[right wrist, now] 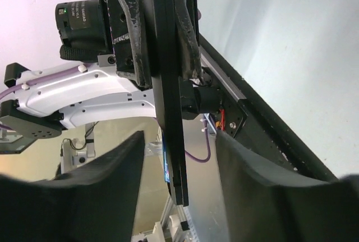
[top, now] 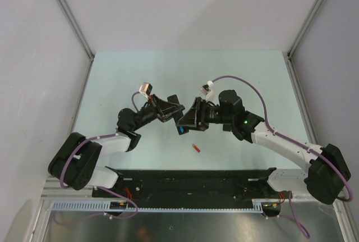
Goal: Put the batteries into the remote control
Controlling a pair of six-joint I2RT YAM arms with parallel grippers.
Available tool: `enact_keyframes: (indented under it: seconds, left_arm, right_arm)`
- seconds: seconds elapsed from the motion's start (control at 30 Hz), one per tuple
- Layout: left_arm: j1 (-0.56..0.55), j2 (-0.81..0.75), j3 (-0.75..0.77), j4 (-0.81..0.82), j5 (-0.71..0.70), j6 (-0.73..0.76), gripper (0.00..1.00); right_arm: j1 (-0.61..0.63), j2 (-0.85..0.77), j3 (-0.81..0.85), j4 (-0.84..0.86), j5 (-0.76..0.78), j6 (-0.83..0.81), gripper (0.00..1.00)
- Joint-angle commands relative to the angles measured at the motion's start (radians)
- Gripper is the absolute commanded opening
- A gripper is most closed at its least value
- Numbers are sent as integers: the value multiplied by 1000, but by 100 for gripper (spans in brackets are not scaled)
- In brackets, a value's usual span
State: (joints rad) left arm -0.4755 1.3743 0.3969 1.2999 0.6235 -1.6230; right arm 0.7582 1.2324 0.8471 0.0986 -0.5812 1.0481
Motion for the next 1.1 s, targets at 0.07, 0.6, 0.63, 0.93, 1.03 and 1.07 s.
enact_keyframes:
  seconds: [0.07, 0.6, 0.63, 0.93, 1.03, 1.07]
  left_arm:
    - [3, -18, 20, 299, 8, 17, 0]
    - [31, -56, -53, 299, 85, 141, 0]
    - [31, -78, -73, 299, 87, 179, 0]
    - [26, -201, -139, 289, 42, 342, 0]
    - [26, -216, -150, 274, 39, 354, 0]
    - [26, -218, -151, 272, 38, 356, 0]
  right_arm:
    - [-34, -80, 0, 13, 11, 18, 66]
    - [-131, -278, -25, -332, 188, -264, 64]
    - [-123, -278, -28, -332, 205, -278, 63]
    - [-96, -249, -26, -378, 290, -364, 61]
    - [-85, -234, -28, -395, 320, -388, 61]
    - [-79, -226, -28, -398, 328, -398, 61]
